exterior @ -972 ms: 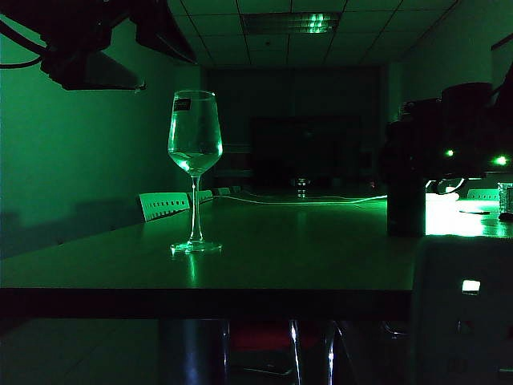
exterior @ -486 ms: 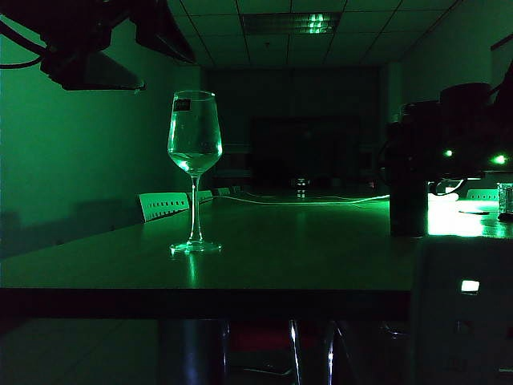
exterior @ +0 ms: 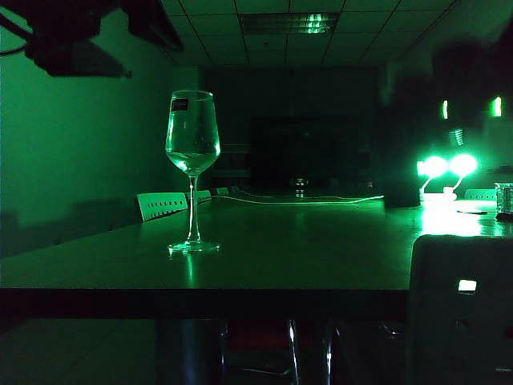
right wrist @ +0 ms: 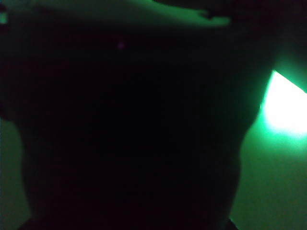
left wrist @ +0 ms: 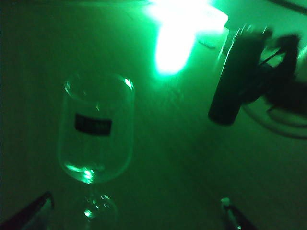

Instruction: Pick up the black thermos cup, pour some water from it into the stemmed glass, and then put the thermos cup back on the table.

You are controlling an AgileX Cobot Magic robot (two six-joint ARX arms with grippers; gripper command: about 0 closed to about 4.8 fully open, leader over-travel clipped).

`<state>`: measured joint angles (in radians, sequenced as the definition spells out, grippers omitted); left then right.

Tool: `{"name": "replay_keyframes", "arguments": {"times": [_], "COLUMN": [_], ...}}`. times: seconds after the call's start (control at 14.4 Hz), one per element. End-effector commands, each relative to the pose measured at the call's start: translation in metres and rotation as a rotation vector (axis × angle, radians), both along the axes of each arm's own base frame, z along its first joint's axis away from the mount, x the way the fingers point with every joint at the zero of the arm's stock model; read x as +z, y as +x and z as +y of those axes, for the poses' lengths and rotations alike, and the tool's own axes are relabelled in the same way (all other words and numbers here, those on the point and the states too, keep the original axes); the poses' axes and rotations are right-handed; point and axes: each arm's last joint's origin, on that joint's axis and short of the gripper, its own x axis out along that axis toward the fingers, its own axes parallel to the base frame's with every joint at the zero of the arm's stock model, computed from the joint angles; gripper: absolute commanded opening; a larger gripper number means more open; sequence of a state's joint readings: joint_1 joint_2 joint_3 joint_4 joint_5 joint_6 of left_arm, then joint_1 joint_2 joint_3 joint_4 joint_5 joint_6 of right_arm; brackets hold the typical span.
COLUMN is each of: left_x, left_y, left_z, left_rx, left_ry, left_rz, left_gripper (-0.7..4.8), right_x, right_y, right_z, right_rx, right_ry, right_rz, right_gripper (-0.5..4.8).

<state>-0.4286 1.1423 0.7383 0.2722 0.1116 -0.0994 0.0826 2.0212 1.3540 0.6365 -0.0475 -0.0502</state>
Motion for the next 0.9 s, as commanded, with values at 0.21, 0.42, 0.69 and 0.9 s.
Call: {"name": "replay_keyframes", "arguments": {"times": [0.21, 0.42, 0.69, 0.9], "left_x": [0.024, 0.034, 0.047, 0.034], "left_y": [-0.01, -0.003, 0.043, 0.062], "left_z": [0.029, 0.038, 0.023, 0.016], "left_rx": [0.101, 0.065, 0.013, -0.026], "left_ry": [0.006, 0.039, 0.082, 0.098], "left_rz": [-0.1, -0.072, 0.019, 0.105], "left_gripper": [4.79, 4.79, 4.79, 4.79], "right_x": [0.116, 0.139, 0.144, 0.139], "right_y": [-0.053, -0.078, -0.077, -0.053], "right_z": [0.038, 0.086, 0.121, 0.131], "right_rx": [0.201, 0.302, 0.345, 0.348], "right_ry": [-0.01, -0.107, -0.166, -0.207], "right_rz": [-0.304, -0.391, -0.408, -0.376], "right_gripper": [1.57, 1.57, 1.57, 1.57]}}
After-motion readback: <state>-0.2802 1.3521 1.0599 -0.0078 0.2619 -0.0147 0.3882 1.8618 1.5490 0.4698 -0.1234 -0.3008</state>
